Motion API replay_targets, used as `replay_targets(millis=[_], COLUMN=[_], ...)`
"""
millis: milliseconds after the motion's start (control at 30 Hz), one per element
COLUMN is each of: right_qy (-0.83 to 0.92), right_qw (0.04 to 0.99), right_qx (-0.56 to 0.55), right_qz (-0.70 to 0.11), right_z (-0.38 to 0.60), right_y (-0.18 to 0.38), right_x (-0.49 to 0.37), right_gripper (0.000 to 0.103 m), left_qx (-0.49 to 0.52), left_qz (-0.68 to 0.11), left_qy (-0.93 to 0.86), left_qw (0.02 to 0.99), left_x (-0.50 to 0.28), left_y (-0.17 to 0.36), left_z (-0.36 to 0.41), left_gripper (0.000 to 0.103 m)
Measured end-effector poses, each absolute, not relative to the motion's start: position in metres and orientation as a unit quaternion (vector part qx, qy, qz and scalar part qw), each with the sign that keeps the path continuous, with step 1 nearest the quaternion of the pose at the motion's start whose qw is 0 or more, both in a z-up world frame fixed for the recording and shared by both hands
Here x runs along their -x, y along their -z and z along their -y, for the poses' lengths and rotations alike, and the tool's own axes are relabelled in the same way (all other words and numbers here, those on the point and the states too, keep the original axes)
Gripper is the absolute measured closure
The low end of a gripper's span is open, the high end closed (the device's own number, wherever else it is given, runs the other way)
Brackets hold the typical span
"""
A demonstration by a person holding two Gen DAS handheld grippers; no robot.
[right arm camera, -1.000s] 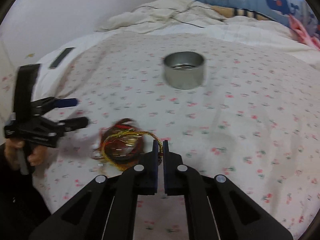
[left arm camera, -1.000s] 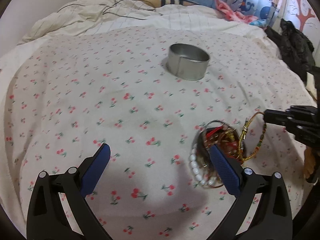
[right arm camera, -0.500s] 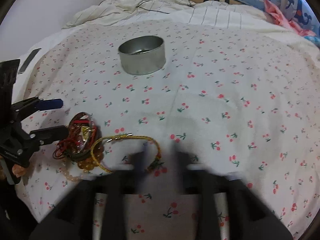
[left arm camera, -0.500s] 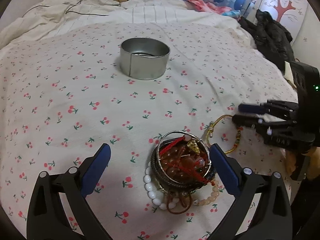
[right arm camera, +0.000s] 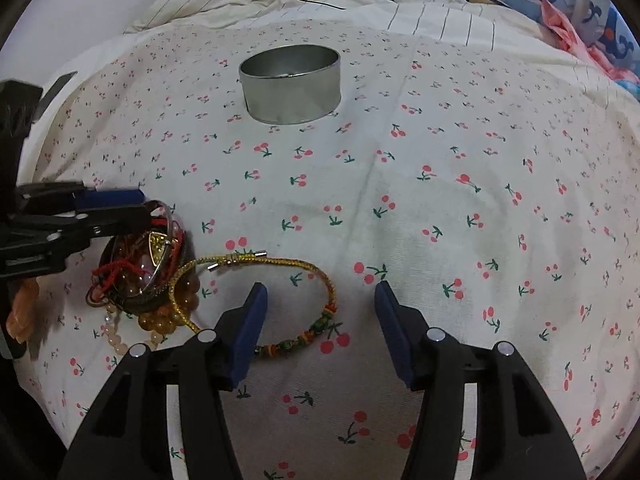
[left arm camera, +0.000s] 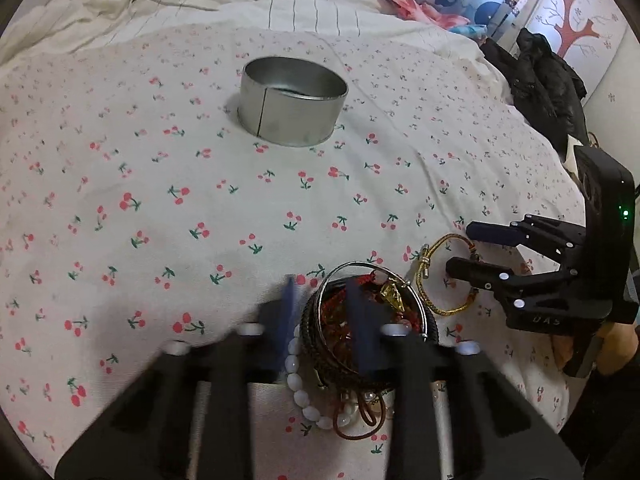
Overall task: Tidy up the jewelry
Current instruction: 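Grasp the gold beaded bracelet with the right tool while the left tool grasps a silver bangle, then carry the silver bangle in the left tool and gold bracelet in the right tool to the tin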
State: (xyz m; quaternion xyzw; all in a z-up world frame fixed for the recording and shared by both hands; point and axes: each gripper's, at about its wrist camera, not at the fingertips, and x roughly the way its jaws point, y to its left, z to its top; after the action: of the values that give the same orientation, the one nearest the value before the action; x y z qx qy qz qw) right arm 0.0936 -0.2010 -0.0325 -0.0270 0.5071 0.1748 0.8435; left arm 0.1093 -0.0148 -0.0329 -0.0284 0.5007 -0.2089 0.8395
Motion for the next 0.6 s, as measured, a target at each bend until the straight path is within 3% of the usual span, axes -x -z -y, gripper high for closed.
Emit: replay_targets(millis=[167,233,367,600], right_qy=[-0.174,-0.174,-0.174,-0.179], right_qw=[0.842,0.843,0.842,0.857], right_qx=[0.026,0.023,0.004,-0.002], right_qz=[-0.51,-0.509,-0.51,-0.484], right_z=[0.2,0.201,0.208,0.21], right_y=[0.034,0.034,0.034,0.021], right_x=[-0.095,-0.095,-0.097,-0.091], right_gripper=[0.048,0.054,0.094,0.096], left_qx=[0.027,0.032,0.036,0.059], left_qz=[-0.492,-0.486,-0.478,-0.476], left_qy=[0.207,0.211,0.211,0.204], left_qw=[0.845,0.847,0.852,0.854], left_x=[-0.109,-0.108,-0.106,-0.108], left_y=[0.03,0.027,0.02,0.015], left_z=[0.014,0.012,0.01,-0.003], left_gripper=[0.098,0.099,0.099,0.099])
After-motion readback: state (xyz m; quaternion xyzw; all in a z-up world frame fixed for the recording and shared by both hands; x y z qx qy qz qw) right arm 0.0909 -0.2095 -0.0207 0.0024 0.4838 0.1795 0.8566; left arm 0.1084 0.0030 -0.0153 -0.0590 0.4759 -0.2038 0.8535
